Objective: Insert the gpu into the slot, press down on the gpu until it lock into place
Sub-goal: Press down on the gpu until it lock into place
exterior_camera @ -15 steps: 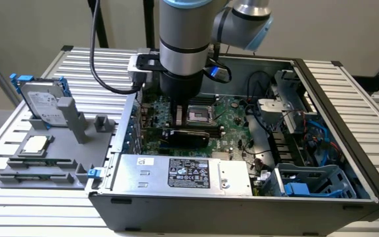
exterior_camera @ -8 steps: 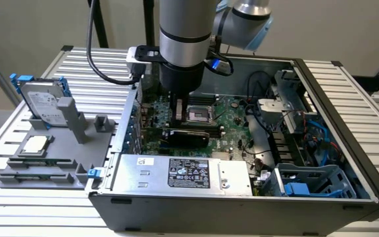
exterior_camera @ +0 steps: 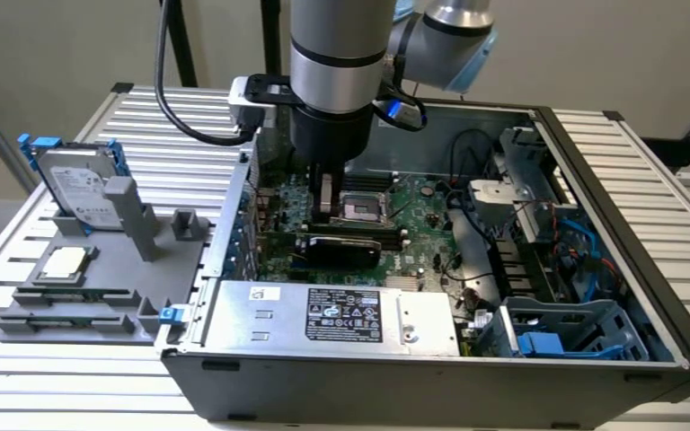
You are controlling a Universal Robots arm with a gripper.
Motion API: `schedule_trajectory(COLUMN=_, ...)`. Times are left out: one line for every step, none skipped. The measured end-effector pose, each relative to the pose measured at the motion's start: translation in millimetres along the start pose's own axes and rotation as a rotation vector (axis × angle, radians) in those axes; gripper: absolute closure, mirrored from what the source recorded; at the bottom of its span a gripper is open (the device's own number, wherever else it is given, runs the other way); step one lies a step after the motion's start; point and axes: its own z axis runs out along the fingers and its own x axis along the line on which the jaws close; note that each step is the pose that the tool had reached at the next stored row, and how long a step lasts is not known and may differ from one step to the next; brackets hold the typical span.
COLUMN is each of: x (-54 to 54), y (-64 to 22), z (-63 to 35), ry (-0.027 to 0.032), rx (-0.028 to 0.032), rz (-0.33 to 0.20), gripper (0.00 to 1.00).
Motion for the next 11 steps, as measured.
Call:
schedule_trajectory(x=0.0, y=0.0, z=0.0, ry=0.0000, rx=0.0000, rz=0.000, gripper=0.89)
schedule_trajectory(x=0.0, y=0.0, z=0.0, ry=0.0001, rx=-0.0001, rz=0.000, gripper=0.89)
schedule_trajectory(x=0.0, y=0.0, z=0.0, ry=0.0001, rx=-0.0002, rz=0.000, gripper=0.89)
schedule_trajectory(x=0.0, y=0.0, z=-0.1, ry=0.0002, rx=-0.0002, rz=0.000, gripper=0.89)
schedule_trajectory(x=0.0, y=0.0, z=0.0, ry=0.0001, rx=-0.0002, rz=0.000, gripper=0.89)
schedule_trajectory(x=0.0, y=0.0, z=0.0, ry=0.0002, rx=-0.0001, rz=0.000, gripper=0.89)
schedule_trajectory(x=0.0, y=0.0, z=0.0, ry=0.0002, rx=-0.0002, rz=0.000, gripper=0.89)
schedule_trajectory(x=0.0, y=0.0, z=-0.1, ry=0.0001, rx=-0.0002, rz=0.000, gripper=0.89)
schedule_trajectory(x=0.0, y=0.0, z=-0.1, ry=0.0002, rx=-0.0002, rz=0.000, gripper=0.89)
schedule_trajectory(x=0.0, y=0.0, z=0.0, ry=0.0001, rx=-0.0002, rz=0.000, gripper=0.89)
schedule_trajectory(x=0.0, y=0.0, z=0.0, ry=0.0001, rx=-0.0002, rz=0.000, gripper=0.89)
